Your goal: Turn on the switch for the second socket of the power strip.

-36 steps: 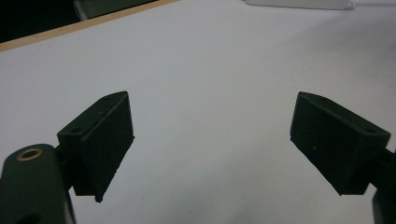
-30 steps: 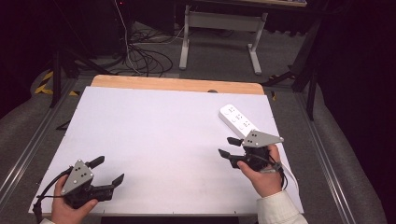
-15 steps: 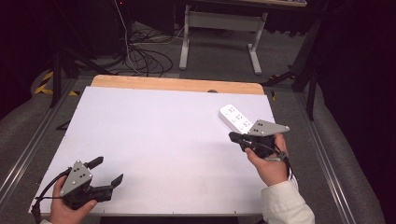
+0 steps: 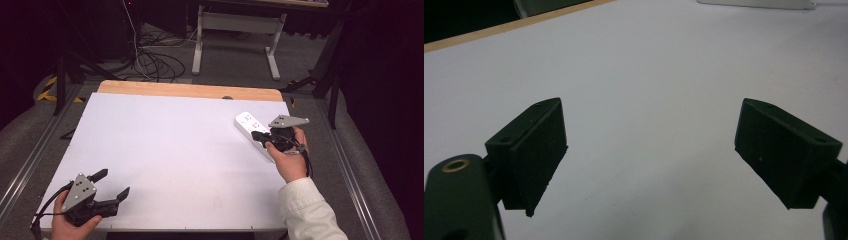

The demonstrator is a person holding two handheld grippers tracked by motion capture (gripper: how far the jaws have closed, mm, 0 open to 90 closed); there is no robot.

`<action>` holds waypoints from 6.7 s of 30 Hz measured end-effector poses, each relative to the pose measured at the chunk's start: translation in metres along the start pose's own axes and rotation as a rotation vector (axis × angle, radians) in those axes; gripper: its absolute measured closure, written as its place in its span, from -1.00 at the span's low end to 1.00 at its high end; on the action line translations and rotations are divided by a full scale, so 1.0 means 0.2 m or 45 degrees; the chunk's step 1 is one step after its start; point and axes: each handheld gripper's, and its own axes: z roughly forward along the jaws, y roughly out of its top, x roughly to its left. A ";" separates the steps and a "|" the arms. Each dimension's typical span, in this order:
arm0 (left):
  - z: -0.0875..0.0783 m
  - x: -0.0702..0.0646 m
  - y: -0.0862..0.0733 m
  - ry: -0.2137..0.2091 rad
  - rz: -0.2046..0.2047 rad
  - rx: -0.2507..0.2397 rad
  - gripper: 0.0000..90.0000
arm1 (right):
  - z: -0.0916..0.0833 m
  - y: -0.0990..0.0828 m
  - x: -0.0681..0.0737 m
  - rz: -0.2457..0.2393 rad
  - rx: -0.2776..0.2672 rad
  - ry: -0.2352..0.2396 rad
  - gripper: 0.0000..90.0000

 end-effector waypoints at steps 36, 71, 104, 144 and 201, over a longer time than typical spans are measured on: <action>0.00 0.01 0.00 0.003 0.000 0.007 -0.69 | 0.29 -0.11 -0.28 0.221 0.228 -0.169 1.00; 0.00 0.01 0.00 0.004 0.004 0.012 -0.69 | 0.36 -0.14 -0.30 0.194 0.302 -0.200 1.00; 0.00 0.00 0.00 -0.003 0.001 0.008 -0.69 | 0.38 -0.14 -0.29 0.200 0.322 -0.210 1.00; 0.00 0.00 0.00 -0.003 0.008 0.010 -0.69 | 0.12 0.05 -0.14 0.117 0.096 -0.175 1.00; 0.00 0.00 0.01 -0.052 -0.056 -0.018 -0.72 | -0.25 -0.46 0.30 0.005 -0.228 0.249 -0.45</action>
